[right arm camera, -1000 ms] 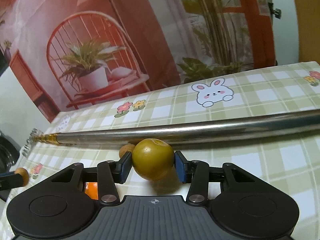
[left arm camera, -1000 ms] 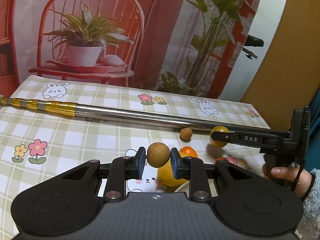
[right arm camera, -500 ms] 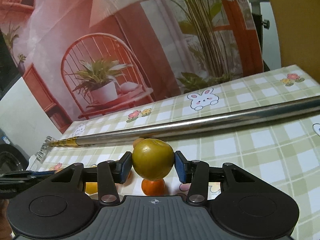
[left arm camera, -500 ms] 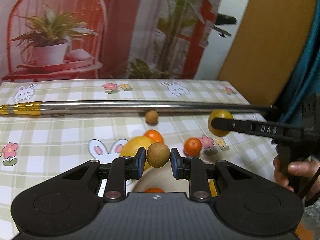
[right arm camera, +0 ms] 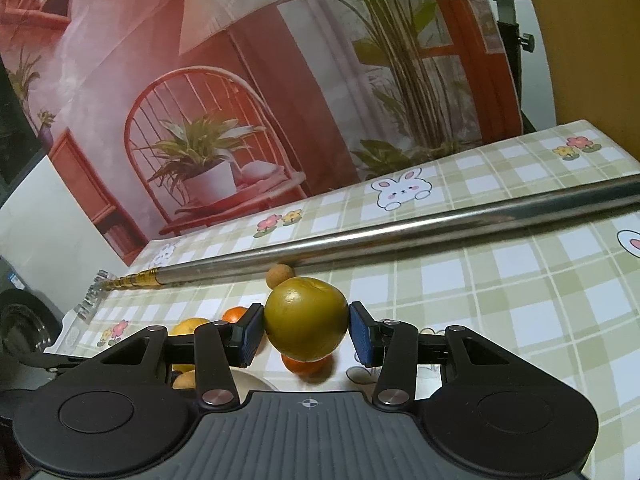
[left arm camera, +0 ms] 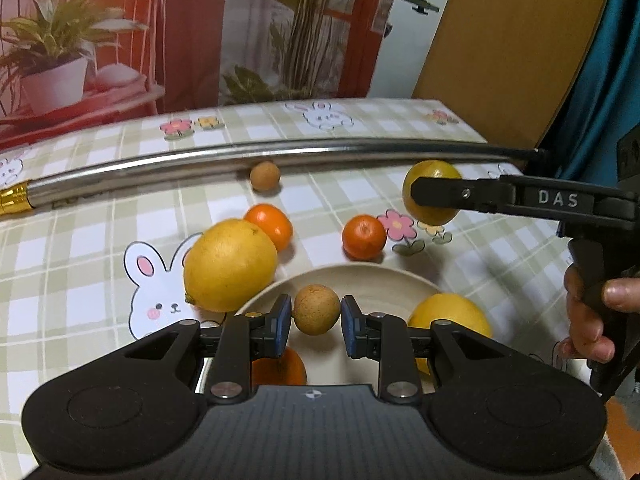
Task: Organize fruits
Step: 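Carry both fruits over the white plate and open the left tool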
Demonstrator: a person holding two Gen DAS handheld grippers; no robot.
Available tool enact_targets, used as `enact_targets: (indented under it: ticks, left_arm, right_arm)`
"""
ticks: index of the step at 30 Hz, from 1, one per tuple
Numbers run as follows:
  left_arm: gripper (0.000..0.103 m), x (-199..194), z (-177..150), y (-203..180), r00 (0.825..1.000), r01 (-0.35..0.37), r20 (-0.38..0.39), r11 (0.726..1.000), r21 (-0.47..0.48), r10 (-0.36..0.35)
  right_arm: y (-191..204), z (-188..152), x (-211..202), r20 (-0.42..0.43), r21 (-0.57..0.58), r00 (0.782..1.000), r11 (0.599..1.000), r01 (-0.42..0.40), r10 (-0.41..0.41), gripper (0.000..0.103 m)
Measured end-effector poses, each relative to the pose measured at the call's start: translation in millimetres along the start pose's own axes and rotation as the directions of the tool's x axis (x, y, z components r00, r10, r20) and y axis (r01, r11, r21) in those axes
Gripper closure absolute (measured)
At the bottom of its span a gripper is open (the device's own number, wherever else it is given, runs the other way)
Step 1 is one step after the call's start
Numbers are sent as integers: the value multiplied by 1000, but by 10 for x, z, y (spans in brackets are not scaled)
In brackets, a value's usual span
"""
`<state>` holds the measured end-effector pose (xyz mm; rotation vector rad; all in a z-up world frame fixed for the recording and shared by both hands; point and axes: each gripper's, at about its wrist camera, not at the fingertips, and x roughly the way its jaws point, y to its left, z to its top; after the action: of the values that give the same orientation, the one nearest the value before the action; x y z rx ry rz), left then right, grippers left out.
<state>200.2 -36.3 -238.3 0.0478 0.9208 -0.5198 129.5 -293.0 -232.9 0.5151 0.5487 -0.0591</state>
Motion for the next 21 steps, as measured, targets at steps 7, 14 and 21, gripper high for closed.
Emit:
enact_targets:
  ticks: [7, 14, 21]
  left_arm:
    - [74, 49, -16, 6, 999, -34, -27, 999, 14, 34]
    - [74, 64, -16, 17, 997, -63, -34, 998, 14, 63]
    - [74, 41, -10, 24, 997, -71, -40, 997, -7, 71]
  right_arm:
    - [-28, -31, 13, -7, 19, 1000, 1000, 4, -4, 61]
    - [-25, -41, -5, -9, 20, 1000, 1000, 5, -5, 61]
    - [-6, -72, -33, -17, 23, 1000, 1000, -1, 1, 61]
